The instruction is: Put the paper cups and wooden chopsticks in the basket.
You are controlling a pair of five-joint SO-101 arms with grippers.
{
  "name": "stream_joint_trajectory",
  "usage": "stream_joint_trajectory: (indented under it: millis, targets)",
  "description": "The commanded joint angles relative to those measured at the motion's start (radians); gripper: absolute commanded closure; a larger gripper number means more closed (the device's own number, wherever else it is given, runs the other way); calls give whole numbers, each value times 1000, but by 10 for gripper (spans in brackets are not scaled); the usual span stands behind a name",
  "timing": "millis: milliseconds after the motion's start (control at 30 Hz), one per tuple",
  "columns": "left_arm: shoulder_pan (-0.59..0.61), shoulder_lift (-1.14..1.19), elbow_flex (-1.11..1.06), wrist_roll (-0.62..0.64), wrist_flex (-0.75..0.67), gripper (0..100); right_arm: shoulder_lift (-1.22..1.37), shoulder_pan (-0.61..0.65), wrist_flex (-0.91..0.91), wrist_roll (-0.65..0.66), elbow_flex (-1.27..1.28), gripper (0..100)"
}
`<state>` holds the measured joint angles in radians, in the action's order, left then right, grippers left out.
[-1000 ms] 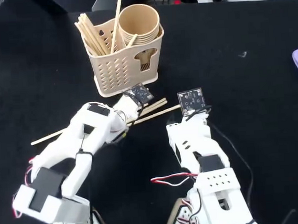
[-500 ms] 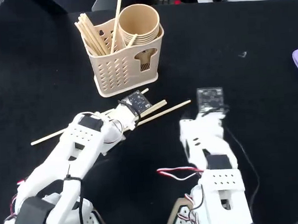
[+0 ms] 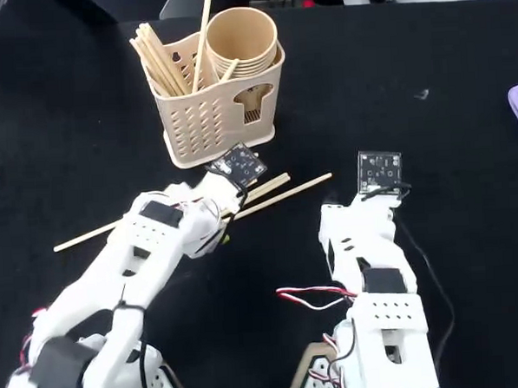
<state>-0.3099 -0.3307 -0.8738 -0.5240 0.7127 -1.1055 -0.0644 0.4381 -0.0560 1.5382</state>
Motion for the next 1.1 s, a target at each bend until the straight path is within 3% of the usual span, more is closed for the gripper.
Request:
stream_joint_trajectory:
  millis: [0, 233, 700, 933, 1067]
  targets:
    - [-2, 112, 104, 14, -12, 788, -22, 11, -18, -9, -50, 848]
    - [5, 255, 223, 11, -11, 788, -21, 35, -18, -8, -47, 848]
    - [-10, 258, 160, 15, -11, 788, -19, 35, -18, -8, -47, 848]
    - [-16, 252, 101, 12, -11, 924, -19, 35, -18, -8, -47, 848]
    - [-19, 247, 90, 12, -11, 954, -19, 35, -18, -8, -47, 848]
